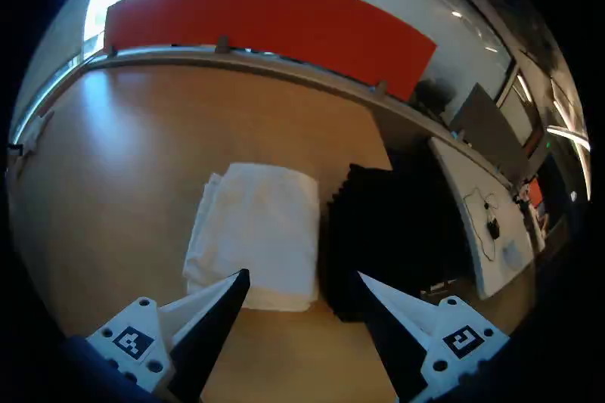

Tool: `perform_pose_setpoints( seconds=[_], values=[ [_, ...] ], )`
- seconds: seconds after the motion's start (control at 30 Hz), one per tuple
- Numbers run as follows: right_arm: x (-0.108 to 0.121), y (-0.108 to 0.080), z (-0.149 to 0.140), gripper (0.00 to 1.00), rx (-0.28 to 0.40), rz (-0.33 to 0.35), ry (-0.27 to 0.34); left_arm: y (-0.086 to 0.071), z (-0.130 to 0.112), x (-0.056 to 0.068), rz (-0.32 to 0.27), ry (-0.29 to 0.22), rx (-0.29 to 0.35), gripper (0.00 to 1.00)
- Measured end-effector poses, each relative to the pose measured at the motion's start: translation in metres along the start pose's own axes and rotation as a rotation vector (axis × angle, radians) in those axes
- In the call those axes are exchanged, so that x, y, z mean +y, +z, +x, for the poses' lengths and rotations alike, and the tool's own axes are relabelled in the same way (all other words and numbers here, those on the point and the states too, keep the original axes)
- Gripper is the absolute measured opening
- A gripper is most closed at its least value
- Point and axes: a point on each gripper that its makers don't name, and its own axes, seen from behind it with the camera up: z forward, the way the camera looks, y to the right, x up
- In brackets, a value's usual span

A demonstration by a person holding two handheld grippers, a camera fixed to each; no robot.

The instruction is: Fold towel

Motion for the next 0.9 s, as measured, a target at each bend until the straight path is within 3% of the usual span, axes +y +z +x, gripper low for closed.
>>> perform_pose_setpoints(
  seconds=[0.47,0.73,0.9],
  values=[
    [-0.012,-0.024,0.068,1.0,0.286,-0.034,0.129,0.001,0.013,-0.004,0.007,0.003,0.04,0.93],
    [-0.019,-0.037,0.103,1.0,0.42,-0.017,0.235,0.003,0.02,-0.005,0.013,0.003,0.064,0.93],
    [-0.02,-0.042,0.12,1.0,0.489,-0.013,0.26,0.004,0.026,-0.006,0.016,-0.002,0.082,0.93]
  ],
)
